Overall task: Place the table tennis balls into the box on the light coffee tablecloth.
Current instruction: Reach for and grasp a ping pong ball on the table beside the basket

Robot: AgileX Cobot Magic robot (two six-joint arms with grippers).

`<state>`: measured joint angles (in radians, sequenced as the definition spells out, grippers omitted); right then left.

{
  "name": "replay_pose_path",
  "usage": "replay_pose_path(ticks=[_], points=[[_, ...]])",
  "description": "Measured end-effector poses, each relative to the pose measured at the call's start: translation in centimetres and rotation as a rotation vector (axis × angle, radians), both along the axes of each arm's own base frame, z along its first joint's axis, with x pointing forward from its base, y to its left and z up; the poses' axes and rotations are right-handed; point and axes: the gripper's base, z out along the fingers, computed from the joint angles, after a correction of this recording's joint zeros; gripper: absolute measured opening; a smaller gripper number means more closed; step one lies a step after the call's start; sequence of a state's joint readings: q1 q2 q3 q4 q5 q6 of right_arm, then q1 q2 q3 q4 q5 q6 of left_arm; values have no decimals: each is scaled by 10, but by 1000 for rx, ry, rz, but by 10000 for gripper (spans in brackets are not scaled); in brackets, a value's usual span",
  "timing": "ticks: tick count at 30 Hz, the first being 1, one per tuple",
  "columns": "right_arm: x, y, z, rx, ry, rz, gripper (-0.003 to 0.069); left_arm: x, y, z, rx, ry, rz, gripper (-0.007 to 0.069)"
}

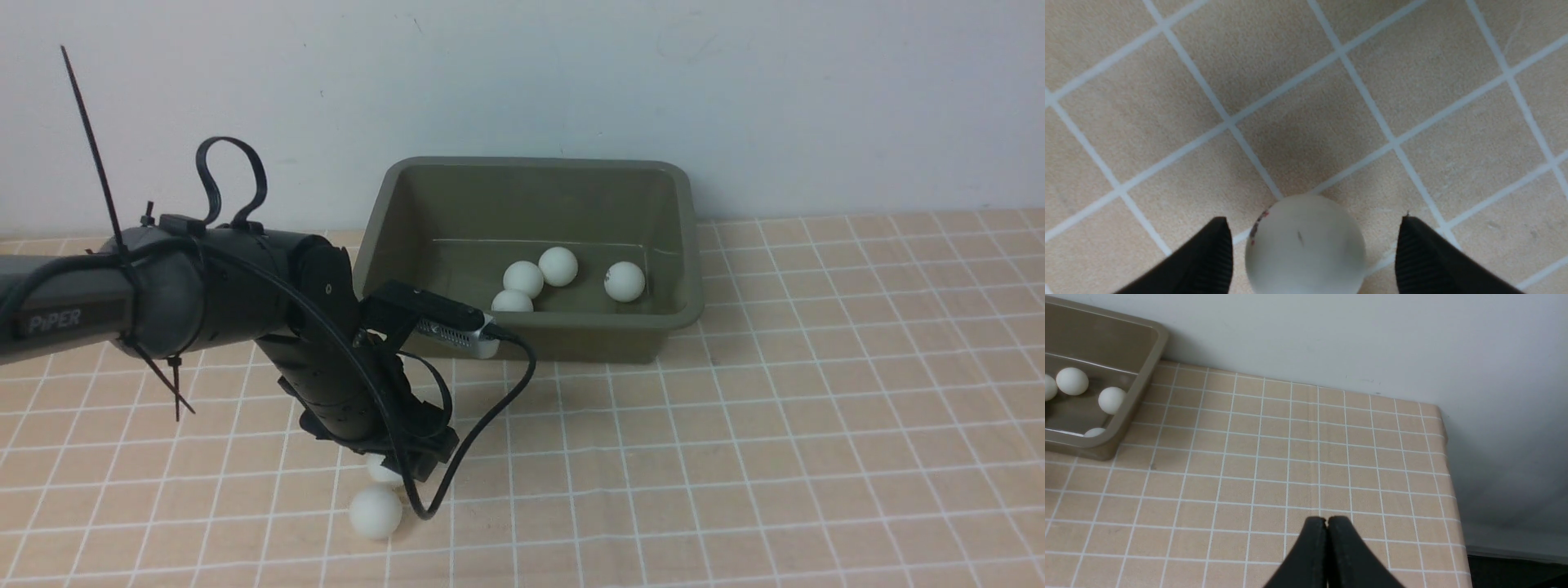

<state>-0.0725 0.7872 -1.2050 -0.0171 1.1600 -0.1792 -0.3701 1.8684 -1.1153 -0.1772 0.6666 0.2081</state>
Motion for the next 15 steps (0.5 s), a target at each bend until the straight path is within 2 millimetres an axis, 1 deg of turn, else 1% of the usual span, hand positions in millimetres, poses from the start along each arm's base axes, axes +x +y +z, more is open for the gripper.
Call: replay_pose_path(ticks=[3, 5, 6, 8, 9, 12, 15], points=[[0, 0, 0, 0, 0, 0, -18, 1, 0, -4, 3, 7, 2, 441], [0, 0, 0, 0, 0, 0, -18, 1, 0, -4, 2, 4, 5, 419], [0, 0, 0, 0, 0, 0, -18, 2, 0, -4, -1, -4, 8, 379], [0, 0, 0, 0, 0, 0, -18, 2, 0, -4, 5, -7, 6, 323], [0, 0, 0, 0, 0, 0, -18, 2, 0, -4, 11, -10, 4, 309], [0, 0, 0, 0, 0, 0, -18, 5, 2, -2, 41, -18, -6, 311], [0, 0, 0, 0, 0, 0, -18, 7, 4, 11, 65, -22, -16, 311]])
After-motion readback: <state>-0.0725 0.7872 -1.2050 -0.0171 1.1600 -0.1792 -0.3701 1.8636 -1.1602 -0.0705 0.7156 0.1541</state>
